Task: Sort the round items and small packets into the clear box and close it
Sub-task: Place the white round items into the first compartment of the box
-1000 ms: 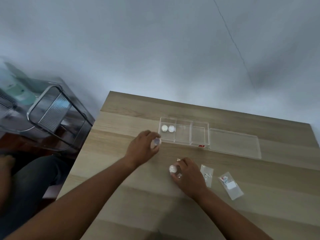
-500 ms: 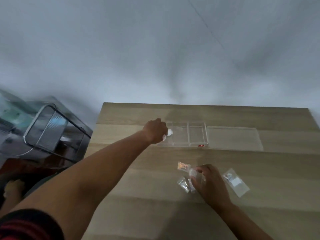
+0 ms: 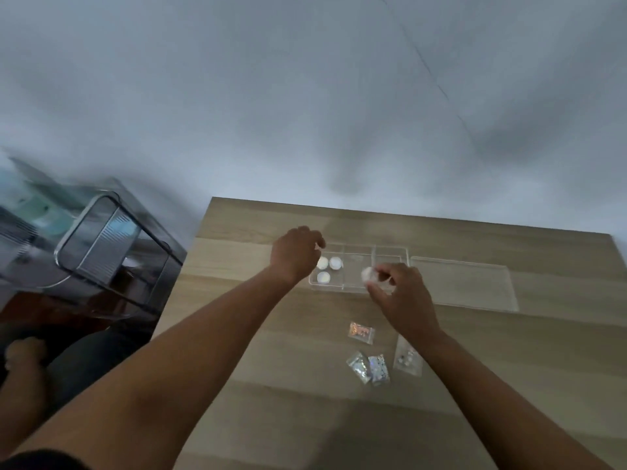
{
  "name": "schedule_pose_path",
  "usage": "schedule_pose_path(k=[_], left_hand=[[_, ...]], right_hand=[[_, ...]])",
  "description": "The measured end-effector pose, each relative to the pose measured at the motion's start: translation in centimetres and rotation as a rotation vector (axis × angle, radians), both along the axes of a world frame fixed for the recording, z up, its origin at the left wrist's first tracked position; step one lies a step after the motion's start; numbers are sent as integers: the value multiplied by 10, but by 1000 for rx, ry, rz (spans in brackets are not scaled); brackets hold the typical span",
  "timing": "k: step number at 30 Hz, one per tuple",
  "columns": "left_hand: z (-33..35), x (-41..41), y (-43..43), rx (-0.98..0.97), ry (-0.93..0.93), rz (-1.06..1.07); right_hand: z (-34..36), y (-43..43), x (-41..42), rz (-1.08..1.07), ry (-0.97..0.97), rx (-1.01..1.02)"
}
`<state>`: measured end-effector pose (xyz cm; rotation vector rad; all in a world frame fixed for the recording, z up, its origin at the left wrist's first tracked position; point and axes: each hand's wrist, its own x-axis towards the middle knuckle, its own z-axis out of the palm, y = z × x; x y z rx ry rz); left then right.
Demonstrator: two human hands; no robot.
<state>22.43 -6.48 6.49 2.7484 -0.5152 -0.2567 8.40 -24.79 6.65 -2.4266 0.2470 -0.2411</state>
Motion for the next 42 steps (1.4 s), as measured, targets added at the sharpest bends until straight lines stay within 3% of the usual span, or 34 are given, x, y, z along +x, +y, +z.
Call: schedule_pose_path(k=[3,7,15,22,28,35,42], left_hand=[[-13,-14,12,-273,199,342],[-32,-32,16,-470,345,543],[-44,-37,16,-658,422,687],[-44,-38,20,-670,435,701],[-41,-38,21,-655,429,691],[-40,-39,24,-568,371,622],[-33,-63,25,-490,188,547]], right_hand=[[5,14,34,151,14,-130],[-3,30,70,368,96,-391],[-12,46,105,502,266,-784],[-20,56,105,472,370,-824],[-24,52,103,456,336,-728],[-14,29,74,335,212,-287],[-13,-5,10,142,207,-61]])
